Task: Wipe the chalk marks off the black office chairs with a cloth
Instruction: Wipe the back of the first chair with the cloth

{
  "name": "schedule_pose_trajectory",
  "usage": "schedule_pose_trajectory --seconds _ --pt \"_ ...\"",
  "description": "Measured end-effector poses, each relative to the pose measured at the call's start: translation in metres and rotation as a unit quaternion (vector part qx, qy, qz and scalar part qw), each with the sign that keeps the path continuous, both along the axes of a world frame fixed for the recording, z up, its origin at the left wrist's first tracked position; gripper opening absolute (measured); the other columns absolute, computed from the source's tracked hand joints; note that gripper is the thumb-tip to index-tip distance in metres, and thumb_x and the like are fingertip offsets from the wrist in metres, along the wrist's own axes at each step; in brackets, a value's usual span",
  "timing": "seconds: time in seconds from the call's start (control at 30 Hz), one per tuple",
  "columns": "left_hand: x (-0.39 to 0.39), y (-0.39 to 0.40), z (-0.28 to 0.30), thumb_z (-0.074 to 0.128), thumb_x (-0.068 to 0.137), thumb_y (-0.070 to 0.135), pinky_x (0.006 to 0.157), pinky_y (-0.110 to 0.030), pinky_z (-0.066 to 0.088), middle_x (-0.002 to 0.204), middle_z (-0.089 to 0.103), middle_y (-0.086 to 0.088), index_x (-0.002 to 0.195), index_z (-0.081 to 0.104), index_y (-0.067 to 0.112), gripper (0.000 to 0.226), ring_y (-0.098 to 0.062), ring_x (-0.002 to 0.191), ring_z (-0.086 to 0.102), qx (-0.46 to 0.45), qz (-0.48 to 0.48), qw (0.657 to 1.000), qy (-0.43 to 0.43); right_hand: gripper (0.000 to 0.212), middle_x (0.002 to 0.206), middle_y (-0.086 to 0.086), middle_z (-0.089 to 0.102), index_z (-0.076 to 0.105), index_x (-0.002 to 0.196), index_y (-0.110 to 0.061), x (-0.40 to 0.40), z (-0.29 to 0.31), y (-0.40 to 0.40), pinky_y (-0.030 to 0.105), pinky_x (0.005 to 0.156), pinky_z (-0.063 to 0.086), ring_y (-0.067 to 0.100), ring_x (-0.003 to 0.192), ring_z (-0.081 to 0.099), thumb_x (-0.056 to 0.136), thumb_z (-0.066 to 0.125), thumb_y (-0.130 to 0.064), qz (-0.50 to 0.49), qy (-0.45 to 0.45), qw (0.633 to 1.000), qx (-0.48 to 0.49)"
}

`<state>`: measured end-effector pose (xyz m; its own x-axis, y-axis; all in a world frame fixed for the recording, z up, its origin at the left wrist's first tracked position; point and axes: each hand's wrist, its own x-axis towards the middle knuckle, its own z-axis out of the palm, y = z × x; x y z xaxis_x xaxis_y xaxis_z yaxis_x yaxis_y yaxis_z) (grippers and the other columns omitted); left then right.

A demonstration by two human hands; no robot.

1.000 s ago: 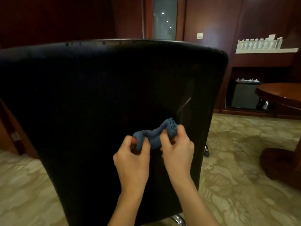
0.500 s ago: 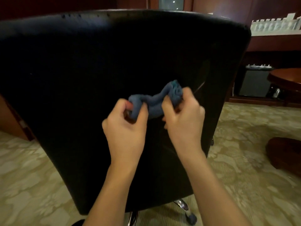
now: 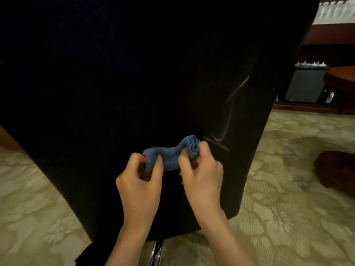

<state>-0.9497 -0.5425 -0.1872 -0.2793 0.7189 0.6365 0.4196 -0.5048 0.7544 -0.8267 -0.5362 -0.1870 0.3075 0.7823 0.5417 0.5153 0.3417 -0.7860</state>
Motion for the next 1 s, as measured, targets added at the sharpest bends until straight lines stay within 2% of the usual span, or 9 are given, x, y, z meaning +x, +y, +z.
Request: schedule_pose_trajectory --seconds 0.07,0.13,0.33,0.43,0.57,0.67,0.8,0.87,1.0 --pt "-0.003 -0.003 -0.007 0.068 0.089 0.02 0.054 -0.015 0.045 0.07 0.06 0.008 0.075 0.057 0.019 0.018 -0.012 0.065 0.062 -0.018 0.006 1.0 -0.001 0.02 0.065 -0.008 0.06 0.052 0.095 -0.027 -0.002 -0.008 -0.003 0.032 0.056 0.053 0.005 0.057 0.061 0.089 0.049 -0.046 -0.001 -0.002 1.0 -0.005" --pt "-0.003 -0.004 -0.008 0.07 0.088 0.017 0.052 -0.019 0.047 0.07 0.061 0.007 0.074 0.058 0.019 0.018 -0.013 0.064 0.063 -0.034 0.001 0.999 -0.017 0.019 0.065 -0.01 0.06 0.052 0.093 -0.03 -0.002 -0.013 -0.007 0.025 0.053 0.051 0.005 0.057 0.061 0.089 0.048 -0.048 -0.001 0.0 1.0 -0.009" --pt "-0.005 -0.003 -0.036 0.071 0.089 0.018 0.059 -0.043 0.059 0.071 0.063 0.0 0.073 0.058 0.017 0.02 -0.016 0.062 0.064 -0.123 -0.02 0.99 -0.059 0.011 0.06 -0.009 0.059 0.051 0.085 -0.03 -0.005 -0.039 -0.012 0.017 0.047 0.045 0.007 0.054 0.062 0.09 0.056 -0.038 -0.012 0.019 1.0 -0.008" --pt "-0.01 -0.008 -0.068 0.072 0.09 0.016 0.055 -0.03 0.059 0.069 0.065 0.001 0.074 0.061 0.014 0.019 -0.013 0.063 0.067 -0.199 -0.033 0.978 -0.061 0.015 0.06 -0.006 0.061 0.049 0.083 -0.031 -0.012 -0.078 -0.02 0.032 0.05 0.053 0.007 0.052 0.062 0.092 0.061 -0.031 -0.033 0.048 0.995 -0.08" --pt "-0.002 -0.02 -0.086 0.071 0.091 0.018 0.05 -0.014 0.049 0.077 0.07 -0.007 0.081 0.065 0.013 0.012 -0.015 0.065 0.069 -0.272 -0.032 0.956 -0.104 0.022 0.063 -0.005 0.064 0.05 0.086 -0.031 -0.01 -0.102 -0.031 0.043 0.057 0.056 0.008 0.055 0.063 0.086 0.051 -0.053 -0.053 0.066 0.984 -0.154" --pt "0.009 -0.029 -0.05 0.068 0.09 0.022 0.054 -0.016 0.051 0.075 0.07 -0.001 0.085 0.066 0.015 0.009 -0.018 0.07 0.069 -0.19 -0.072 0.968 -0.147 0.029 0.061 -0.004 0.064 0.056 0.087 -0.026 -0.001 -0.052 -0.041 0.044 0.053 0.056 0.011 0.052 0.064 0.082 0.053 -0.054 -0.043 0.104 0.991 -0.066" --pt "0.026 -0.038 0.038 0.063 0.089 0.031 0.06 -0.021 0.054 0.08 0.068 0.006 0.087 0.062 0.022 0.009 -0.009 0.072 0.067 -0.034 -0.133 0.98 -0.145 0.023 0.07 -0.005 0.066 0.059 0.089 -0.013 0.016 0.048 -0.051 0.041 0.053 0.055 0.014 0.06 0.067 0.089 0.063 -0.036 -0.024 0.109 0.987 0.119" --pt "0.036 -0.04 0.076 0.065 0.094 0.027 0.061 -0.027 0.055 0.078 0.065 0.005 0.086 0.06 0.022 0.01 -0.012 0.074 0.067 0.04 -0.144 0.982 -0.112 0.025 0.067 0.001 0.064 0.055 0.086 -0.009 0.03 0.085 -0.05 0.049 0.05 0.051 0.02 0.057 0.065 0.091 0.064 -0.033 -0.038 0.102 0.98 0.166" --pt "0.055 -0.033 0.128 0.065 0.096 0.027 0.063 -0.027 0.057 0.083 0.067 0.008 0.091 0.061 0.023 0.007 -0.008 0.081 0.069 0.128 -0.142 0.979 -0.07 0.027 0.064 0.008 0.062 0.053 0.084 -0.008 0.051 0.133 -0.037 0.051 0.051 0.052 0.026 0.055 0.064 0.094 0.063 -0.032 -0.054 0.104 0.97 0.215"
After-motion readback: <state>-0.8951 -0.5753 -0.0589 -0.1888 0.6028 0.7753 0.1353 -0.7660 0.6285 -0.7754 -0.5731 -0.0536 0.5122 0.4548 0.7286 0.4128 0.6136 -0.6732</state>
